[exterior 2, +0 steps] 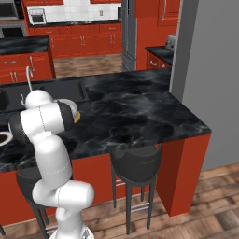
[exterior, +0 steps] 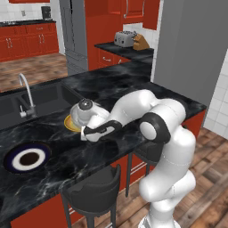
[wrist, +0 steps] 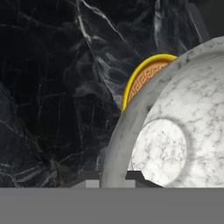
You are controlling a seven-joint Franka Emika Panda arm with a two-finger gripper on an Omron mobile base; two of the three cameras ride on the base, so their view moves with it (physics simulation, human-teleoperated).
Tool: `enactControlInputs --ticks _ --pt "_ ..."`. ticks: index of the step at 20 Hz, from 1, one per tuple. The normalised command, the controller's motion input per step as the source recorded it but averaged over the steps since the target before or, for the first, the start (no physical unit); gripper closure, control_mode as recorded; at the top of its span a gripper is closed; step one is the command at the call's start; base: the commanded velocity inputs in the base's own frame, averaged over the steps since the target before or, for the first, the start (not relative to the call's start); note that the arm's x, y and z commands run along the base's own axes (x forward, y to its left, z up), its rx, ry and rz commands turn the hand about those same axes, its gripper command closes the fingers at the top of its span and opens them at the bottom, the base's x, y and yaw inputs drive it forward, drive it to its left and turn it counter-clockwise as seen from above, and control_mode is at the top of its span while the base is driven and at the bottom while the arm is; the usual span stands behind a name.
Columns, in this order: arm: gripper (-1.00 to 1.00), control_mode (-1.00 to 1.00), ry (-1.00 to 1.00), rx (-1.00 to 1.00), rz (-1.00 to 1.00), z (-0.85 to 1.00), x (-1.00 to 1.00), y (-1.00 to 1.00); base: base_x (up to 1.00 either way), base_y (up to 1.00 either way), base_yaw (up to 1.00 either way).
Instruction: Move the bowls from the cabinet to the plates on the dining table.
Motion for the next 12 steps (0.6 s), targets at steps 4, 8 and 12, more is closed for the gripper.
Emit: enactControlInputs --ticks 4,8,12 --pt "1.0 -1.0 0.0 0.0 0.0 0.37 0.0 0.08 0.0 0.0 0.0" --pt "1.0 -1.0 0.0 0.0 0.01 0.1 0.02 0.04 0.0 0.0 0.0" --pt "1.0 -1.0 0.01 0.0 0.02 0.0 0.19 0.0 0.0 0.0 0.0"
